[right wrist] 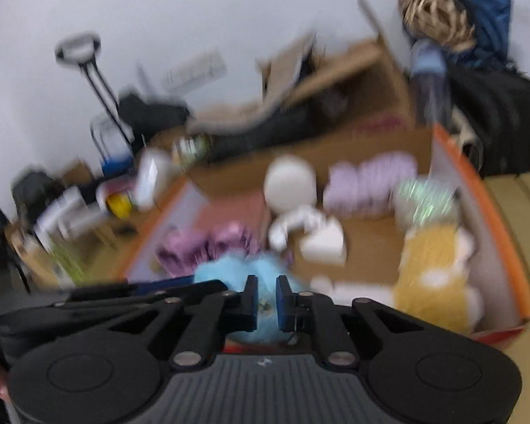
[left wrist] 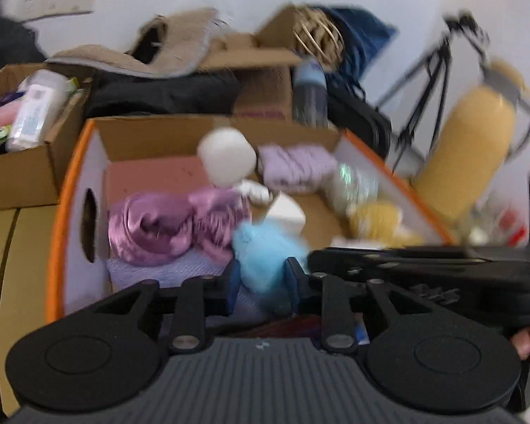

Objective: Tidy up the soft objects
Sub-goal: 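Carry the light-blue plush into the red box and open both grippers, then withdraw both grippers from the box back over the table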

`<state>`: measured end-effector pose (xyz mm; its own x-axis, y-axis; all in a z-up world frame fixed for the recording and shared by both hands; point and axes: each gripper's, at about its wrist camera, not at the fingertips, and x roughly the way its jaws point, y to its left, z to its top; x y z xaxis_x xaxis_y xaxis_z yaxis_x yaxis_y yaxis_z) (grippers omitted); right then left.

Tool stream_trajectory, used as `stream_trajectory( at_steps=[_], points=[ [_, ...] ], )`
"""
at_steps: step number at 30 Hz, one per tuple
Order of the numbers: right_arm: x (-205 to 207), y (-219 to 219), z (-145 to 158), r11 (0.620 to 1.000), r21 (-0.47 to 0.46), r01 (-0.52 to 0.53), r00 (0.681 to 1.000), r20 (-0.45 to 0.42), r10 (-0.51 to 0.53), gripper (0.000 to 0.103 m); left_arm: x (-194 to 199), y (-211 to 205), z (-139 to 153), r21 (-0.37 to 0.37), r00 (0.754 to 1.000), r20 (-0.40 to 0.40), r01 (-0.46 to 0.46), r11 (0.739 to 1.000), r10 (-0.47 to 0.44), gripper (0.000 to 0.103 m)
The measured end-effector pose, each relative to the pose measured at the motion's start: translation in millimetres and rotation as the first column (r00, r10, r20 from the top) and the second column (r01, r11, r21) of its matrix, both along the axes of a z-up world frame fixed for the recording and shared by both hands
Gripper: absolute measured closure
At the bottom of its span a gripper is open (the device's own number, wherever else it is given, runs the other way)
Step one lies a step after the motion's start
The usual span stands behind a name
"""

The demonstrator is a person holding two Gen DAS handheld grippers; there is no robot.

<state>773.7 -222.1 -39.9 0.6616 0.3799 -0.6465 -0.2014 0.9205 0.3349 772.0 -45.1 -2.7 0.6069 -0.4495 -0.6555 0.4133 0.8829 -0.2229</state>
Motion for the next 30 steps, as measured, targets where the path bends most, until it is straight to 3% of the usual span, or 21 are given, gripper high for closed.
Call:
stream_trajectory(
  at_steps=[2, 6, 9, 12, 17, 24, 30],
  points=[
    [-2.8, 5.4, -3.8, 0.999, -0.042, 0.001, 0.999, 0.043, 0.001, 0.092, 0.2, -0.6, -1.7, 0.028, 1.000, 0.026, 0.013, 1.000, -0.014, 0.076],
    [-3.1, 4.8, -0.6, 0.999, -0.049, 0.010, 1.000, 0.022, -0.009, 0.090, 6.7, 0.8, -6.1, 0.011, 0.999, 0.000, 0.033, 0.999, -0.033, 0.075],
    [-8.2, -0.1, 7.4, 0.999, -0.041, 0.026, 0.999, 0.023, -0.025, 0.089, 5.5, 8.0, -3.3, -0.049, 1.000, -0.018, 0.009, 0.999, -0.010, 0.066],
    [-23.8, -10.2, 26.3, 0.999, -0.032, 0.027, 0.998, 0.060, -0.025, 0.089, -10.2, 15.1, 13.5, -0.047, 1.000, 0.020, -0.011, 0.999, 0.012, 0.064],
    [-62.0, -31.7, 77.3, 0.998, -0.041, 0.038, 0.988, 0.151, -0.032, 0.087, -53.4, 34.9, 67.3, -0.059, 0.992, 0.122, -0.026, 0.998, 0.033, 0.062],
    [-128.9, -64.4, 154.0, 0.995, -0.038, 0.089, 0.954, 0.290, -0.075, 0.081, -128.3, 45.8, 138.5, -0.047, 0.957, 0.276, -0.083, 0.995, 0.093, 0.062],
    [-205.4, -67.2, 177.1, 0.995, -0.079, 0.067, 0.924, 0.382, -0.032, 0.066, -212.0, 50.7, 156.9, -0.072, 0.916, 0.374, -0.125, 0.990, 0.143, 0.050]
  ],
)
